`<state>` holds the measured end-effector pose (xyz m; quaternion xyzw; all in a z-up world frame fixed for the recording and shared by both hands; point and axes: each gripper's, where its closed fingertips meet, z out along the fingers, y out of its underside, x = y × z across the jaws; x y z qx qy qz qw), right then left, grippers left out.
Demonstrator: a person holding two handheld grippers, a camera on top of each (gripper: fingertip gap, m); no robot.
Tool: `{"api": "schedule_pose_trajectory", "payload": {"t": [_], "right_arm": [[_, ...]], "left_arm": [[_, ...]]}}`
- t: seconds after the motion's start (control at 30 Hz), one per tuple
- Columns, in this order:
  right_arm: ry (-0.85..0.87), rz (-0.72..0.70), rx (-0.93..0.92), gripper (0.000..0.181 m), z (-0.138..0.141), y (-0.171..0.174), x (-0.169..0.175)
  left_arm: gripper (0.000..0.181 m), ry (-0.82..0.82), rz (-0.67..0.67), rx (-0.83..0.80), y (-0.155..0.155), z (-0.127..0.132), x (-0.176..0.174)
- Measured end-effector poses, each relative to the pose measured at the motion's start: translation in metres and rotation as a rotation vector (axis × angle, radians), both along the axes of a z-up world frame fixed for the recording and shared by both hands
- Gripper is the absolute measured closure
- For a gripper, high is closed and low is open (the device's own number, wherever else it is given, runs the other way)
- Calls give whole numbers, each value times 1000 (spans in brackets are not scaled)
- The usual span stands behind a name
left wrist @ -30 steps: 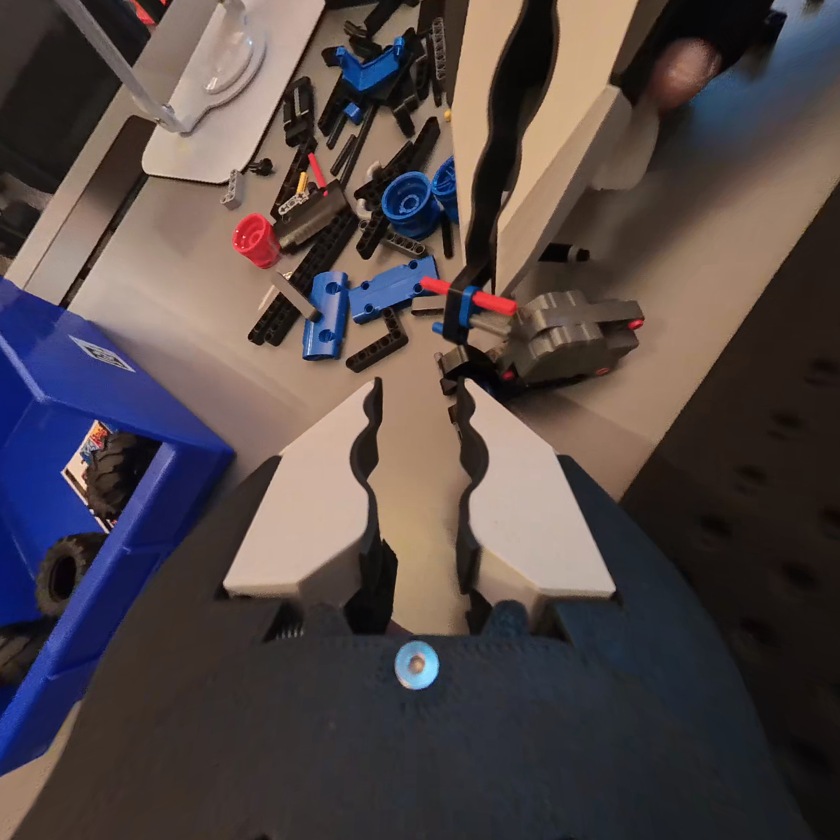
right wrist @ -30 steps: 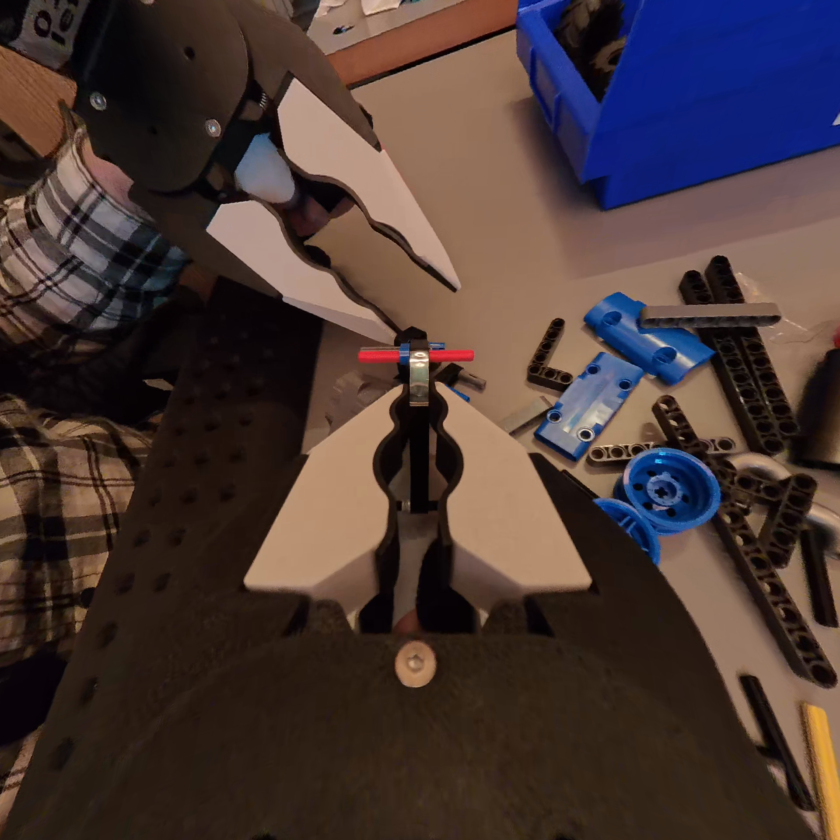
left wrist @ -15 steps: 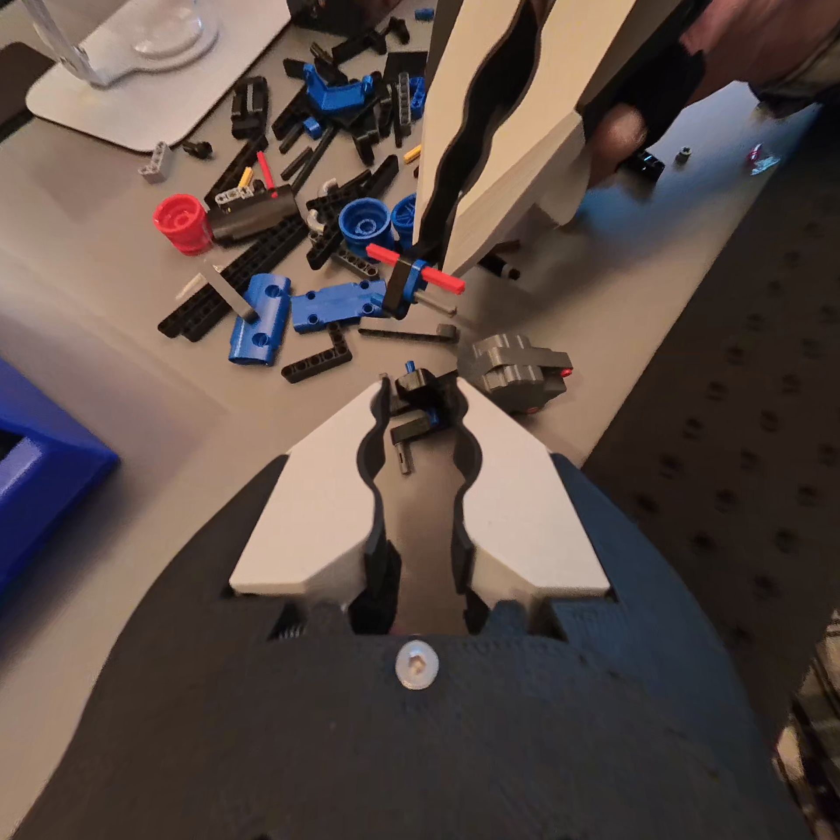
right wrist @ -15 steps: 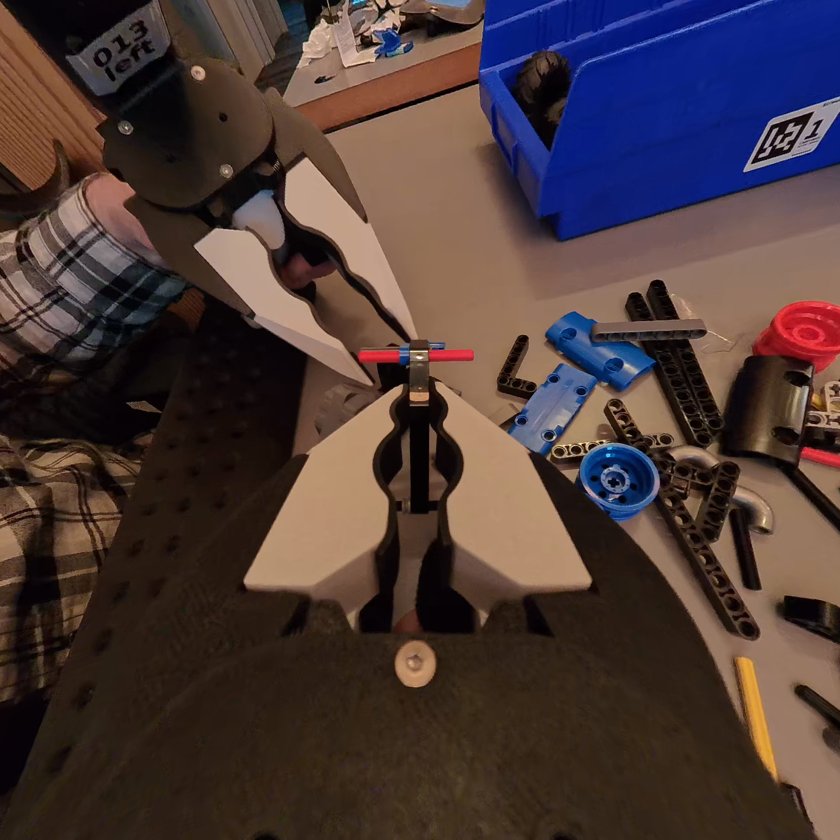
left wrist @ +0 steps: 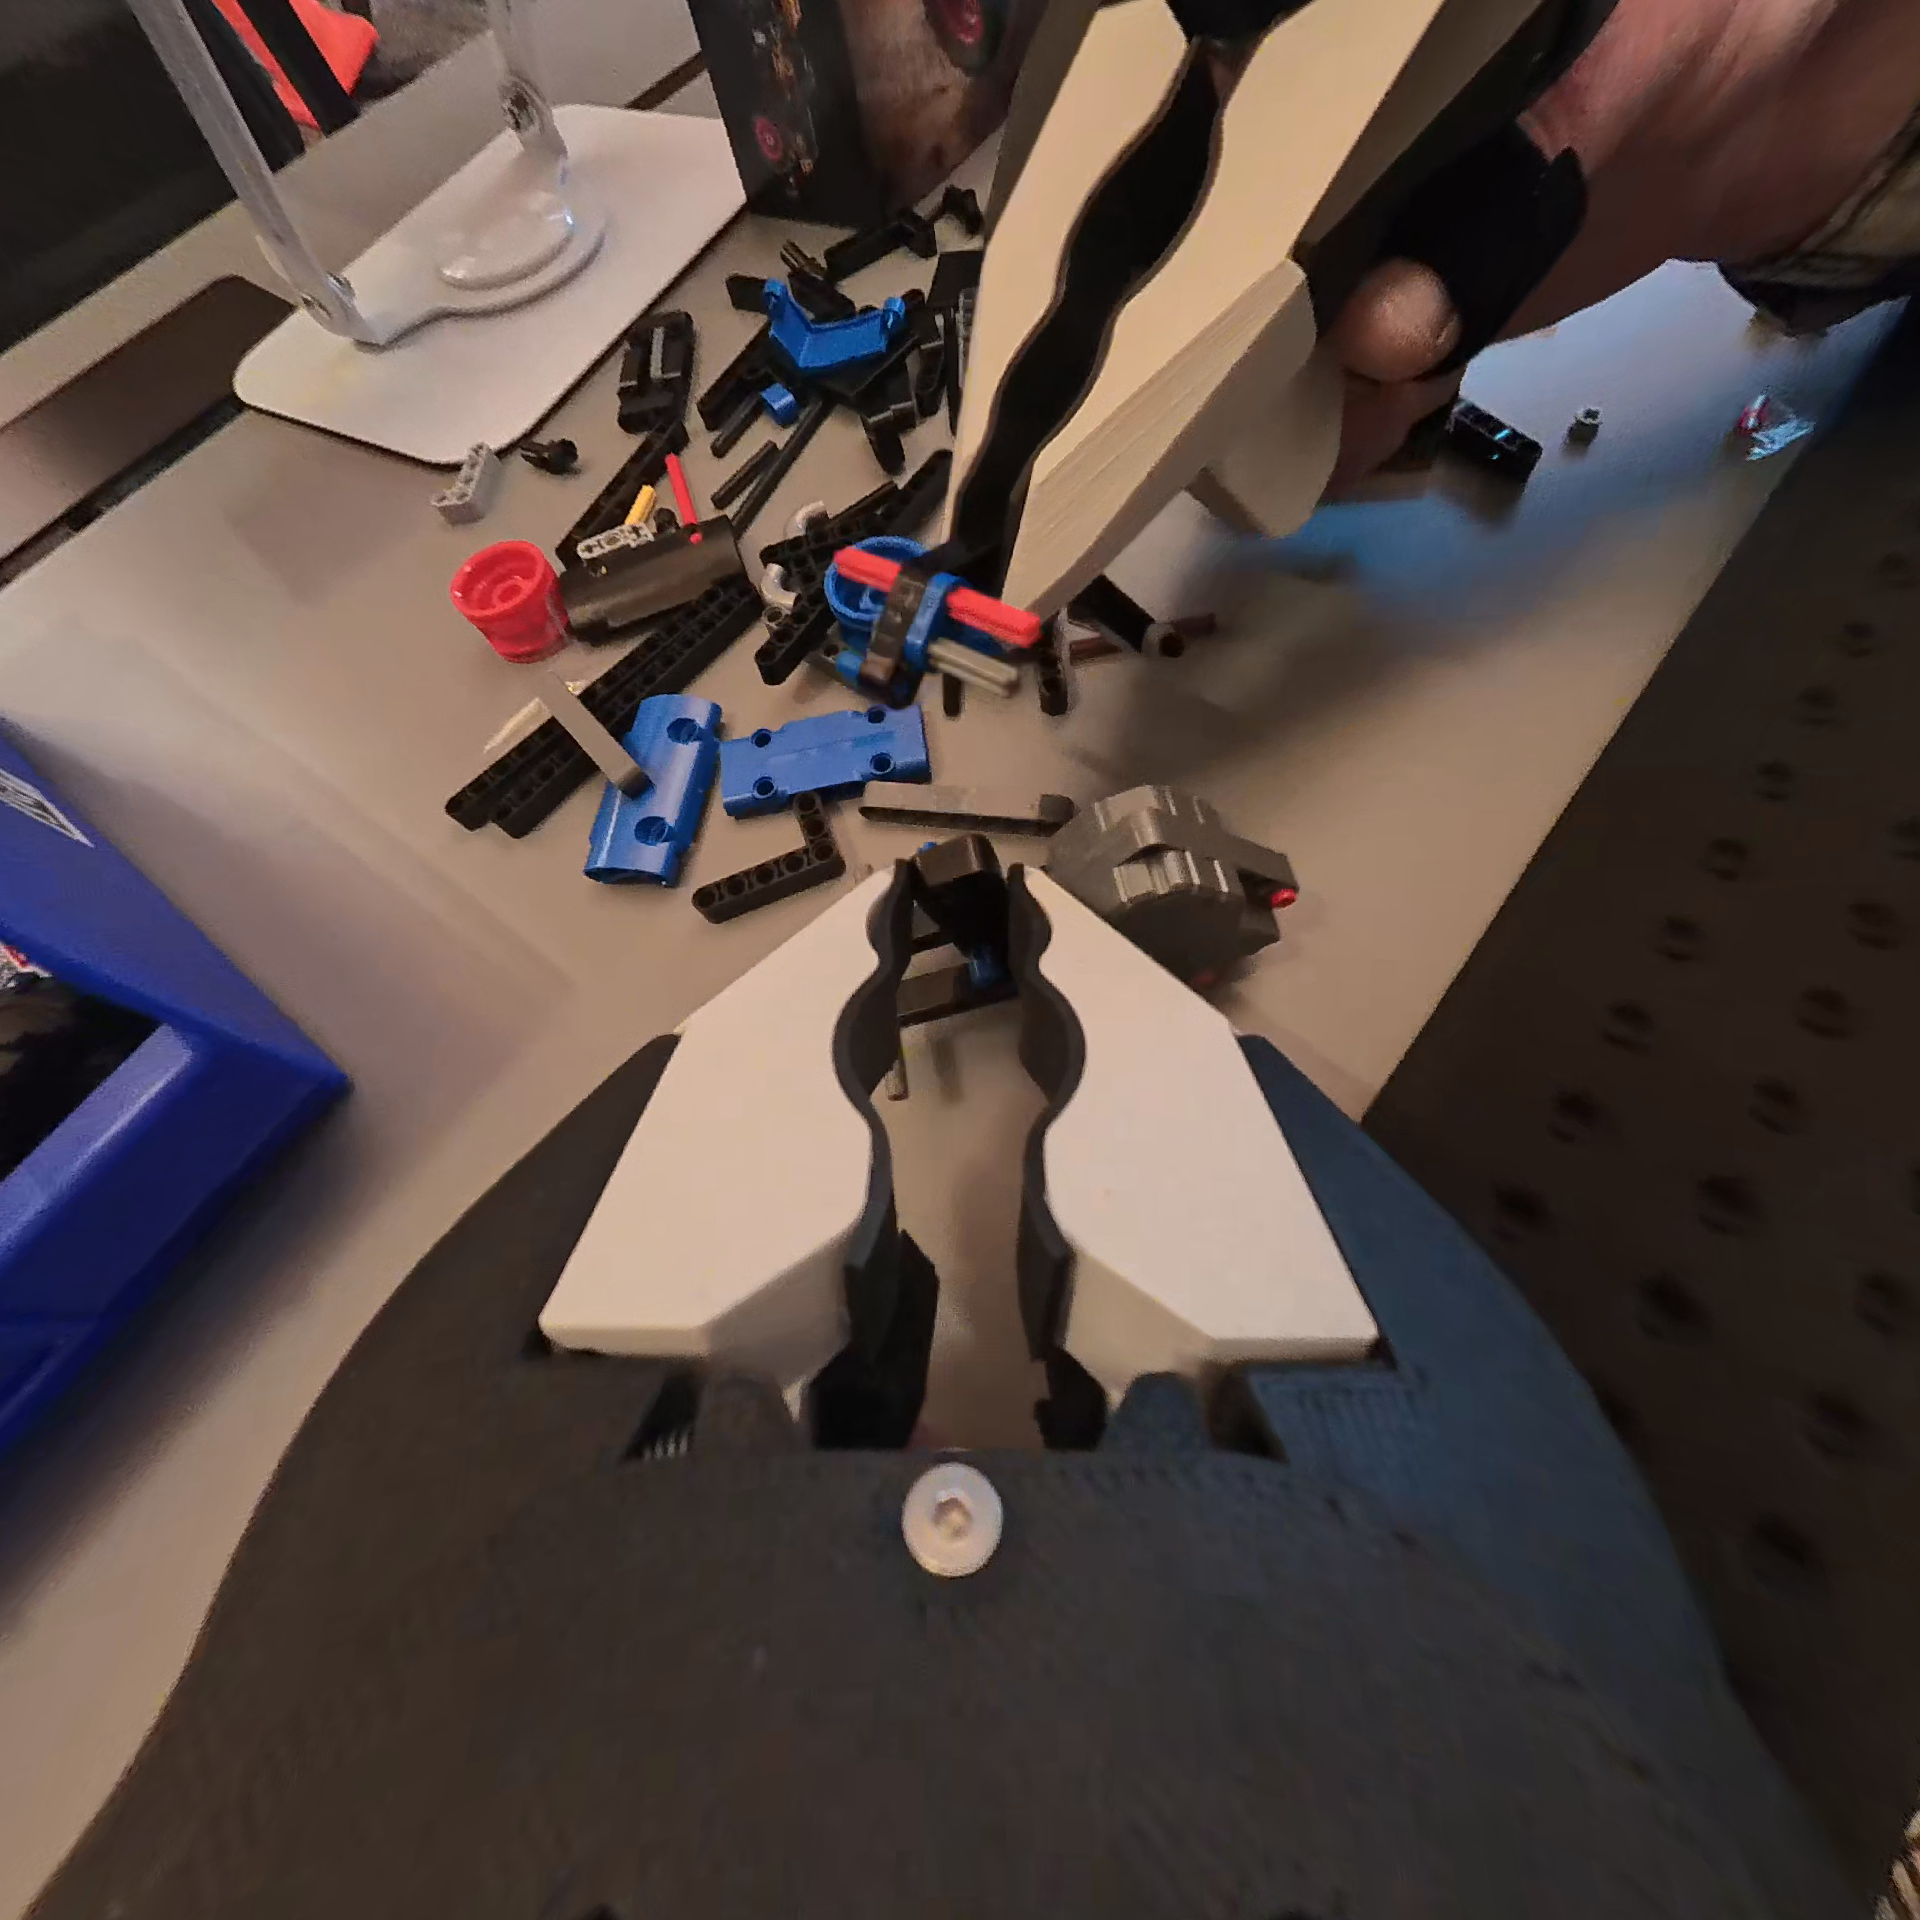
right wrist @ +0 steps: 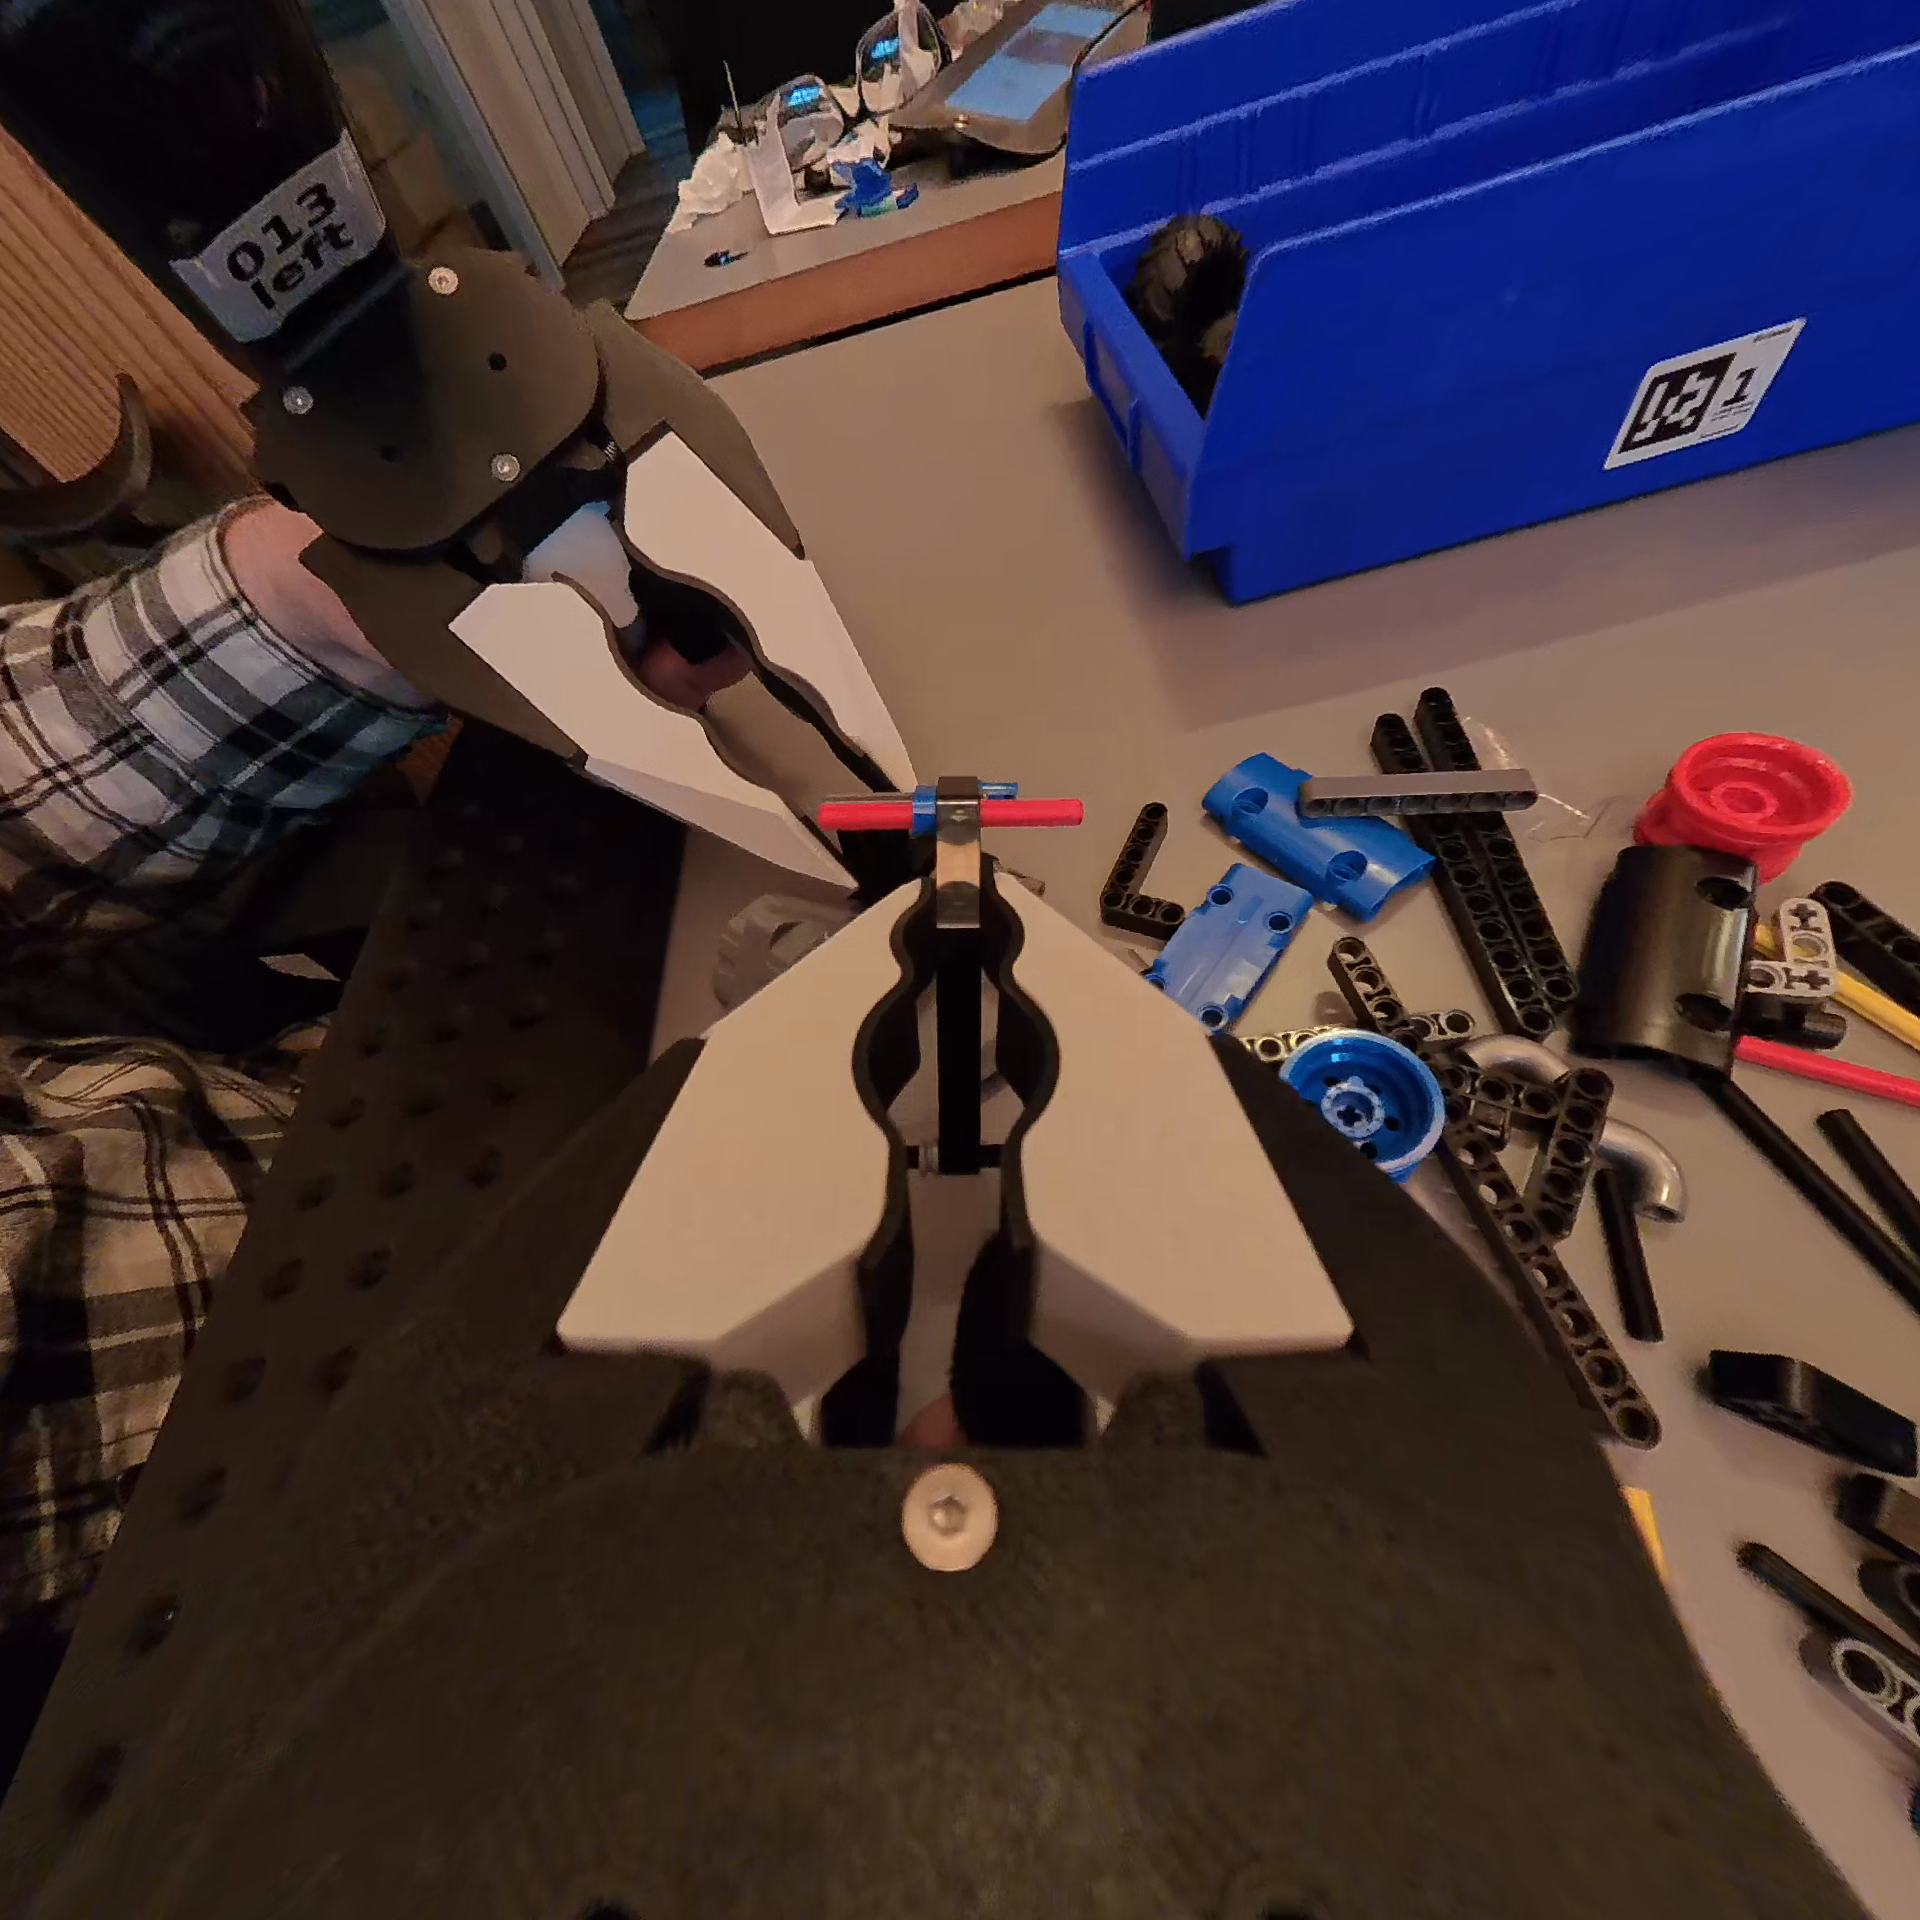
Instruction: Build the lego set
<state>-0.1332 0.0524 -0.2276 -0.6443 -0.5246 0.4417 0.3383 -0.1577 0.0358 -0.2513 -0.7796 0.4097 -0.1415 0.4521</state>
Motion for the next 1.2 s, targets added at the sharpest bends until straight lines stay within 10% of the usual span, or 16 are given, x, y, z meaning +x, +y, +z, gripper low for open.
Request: {"api": "schedule_pose_trajectory", "payload": {"t": [0.57, 0.97, 1.2], "right_arm": [[265, -66, -8, 175, 53, 14, 8], [418, -47, -10, 175, 88, 6, 15], [453, -43, -9, 175, 95, 3, 16]], "left_arm": [[167, -227, -18, 270, 1, 55, 3], [168, -914, -149, 290, -23, 141, -27], [168, -1033, -200, 289, -31, 156, -35]]}}
